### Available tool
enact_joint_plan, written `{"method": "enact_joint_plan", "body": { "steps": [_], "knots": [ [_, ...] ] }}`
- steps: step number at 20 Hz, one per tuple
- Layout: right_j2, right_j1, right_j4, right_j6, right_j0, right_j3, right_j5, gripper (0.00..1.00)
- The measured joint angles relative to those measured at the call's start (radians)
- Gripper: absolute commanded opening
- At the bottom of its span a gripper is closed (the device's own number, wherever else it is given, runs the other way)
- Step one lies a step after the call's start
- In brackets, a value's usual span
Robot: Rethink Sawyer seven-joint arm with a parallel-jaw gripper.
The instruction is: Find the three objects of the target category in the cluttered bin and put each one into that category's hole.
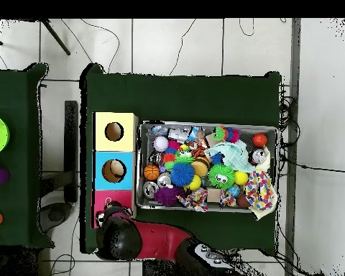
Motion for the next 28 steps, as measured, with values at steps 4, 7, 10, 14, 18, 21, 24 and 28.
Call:
{"method": "enact_joint_plan", "body": {
  "steps": [4,7,10,14,18,21,24,28],
  "knots": [
    [-0.001,0.007,-0.007,0.000,0.000,0.000,-0.013,0.00],
    [-0.002,0.011,-0.012,0.000,0.000,0.000,-0.021,0.00],
    [-0.002,0.012,-0.016,0.000,0.000,0.000,-0.027,0.00],
    [-0.005,0.015,-0.020,0.000,0.000,0.000,-0.032,0.00],
    [-0.012,0.024,-0.028,0.000,0.002,-0.001,-0.046,0.00],
    [-0.016,0.039,-0.041,0.000,0.002,-0.005,-0.065,0.00],
    [-0.021,0.060,-0.060,0.000,0.002,-0.011,-0.096,0.00],
    [-0.026,0.094,-0.086,0.000,0.001,-0.016,-0.146,0.00]
  ]
}}
